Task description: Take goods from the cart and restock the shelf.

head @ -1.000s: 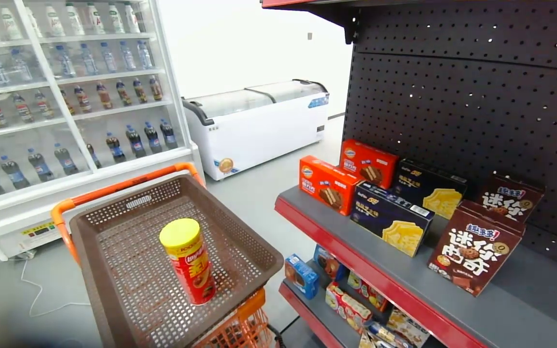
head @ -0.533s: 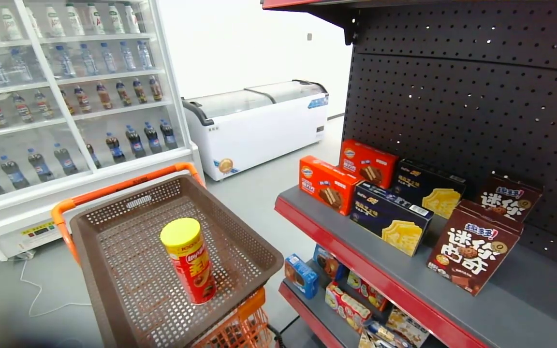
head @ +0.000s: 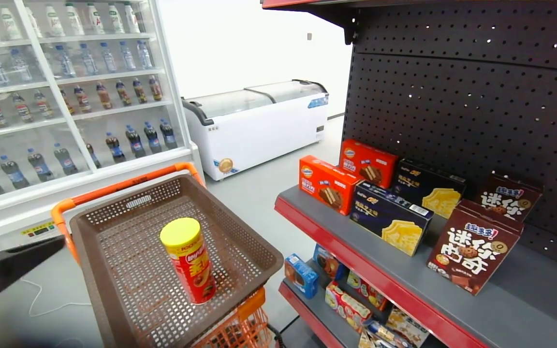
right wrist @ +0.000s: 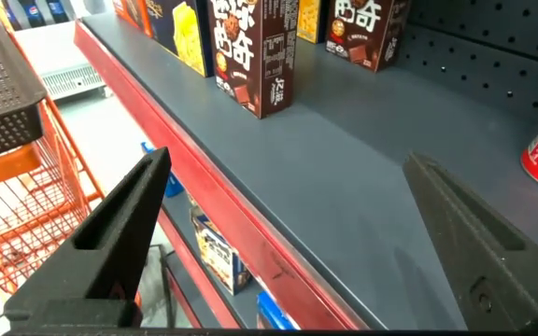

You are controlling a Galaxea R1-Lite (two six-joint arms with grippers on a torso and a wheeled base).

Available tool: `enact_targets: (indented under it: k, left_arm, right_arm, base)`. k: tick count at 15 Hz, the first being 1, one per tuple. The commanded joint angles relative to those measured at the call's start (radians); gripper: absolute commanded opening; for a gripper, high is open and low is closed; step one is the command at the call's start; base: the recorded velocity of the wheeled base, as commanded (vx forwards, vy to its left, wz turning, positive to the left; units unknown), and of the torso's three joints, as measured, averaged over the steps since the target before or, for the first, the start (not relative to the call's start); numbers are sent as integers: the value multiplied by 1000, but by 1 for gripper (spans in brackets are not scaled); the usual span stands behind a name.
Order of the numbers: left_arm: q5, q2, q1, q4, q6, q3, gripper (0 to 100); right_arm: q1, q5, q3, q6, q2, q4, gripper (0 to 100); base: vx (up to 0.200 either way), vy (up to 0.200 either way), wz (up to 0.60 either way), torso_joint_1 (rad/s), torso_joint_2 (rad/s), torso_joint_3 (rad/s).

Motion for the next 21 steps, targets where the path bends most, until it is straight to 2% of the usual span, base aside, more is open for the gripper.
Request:
enact_targets:
  k: [1,2,3,4,7,8,11,16,19,21]
  left_arm:
    - [-101,232,-13,-157,-9,137,100]
    - [-176,298,-19,-430,-3,300,100]
    - [-181,318,-19,-501,-3,338,100]
    - [-187,402,-19,-745,-3,472,100]
    - [-204,540,-23,-1055,-3,630,100]
    - [-222,582,-19,-1130,-6,648,100]
    - [-239,675,-15,-1237,-3,637,100]
    - [-239,815,-1,-1348,-2,618,100]
    - [-230,924,4,-1424,58,585,100]
    - [-231,975,7,-1435,72,530,100]
  right_arm:
    - [0,0,0,-1,1,0,100]
    - [0,0,0,-1,1,0,100]
    - [0,0,0,-1,1,0,100]
    - [0,0,0,1,1,0,100]
    - [0,0,0,-1,1,0,100]
    - [0,0,0,-1,1,0,100]
    - [0,0,0,1,1,0,100]
    - [0,0,0,-1,1,0,100]
    - [0,0,0,-1,1,0,100]
    - [0,0,0,1,1,0,100]
  base:
    - [0,0,0,0,0,0]
    - [0,0,0,0,0,0]
    - [0,0,0,0,0,0]
    - [0,0,0,0,0,0]
    - [0,0,0,0,0,0]
    - [0,0,0,0,0,0]
    - [0,0,0,0,0,0]
    - [0,0,0,0,0,0]
    - [0,0,0,0,0,0]
    - [0,0,0,0,0,0]
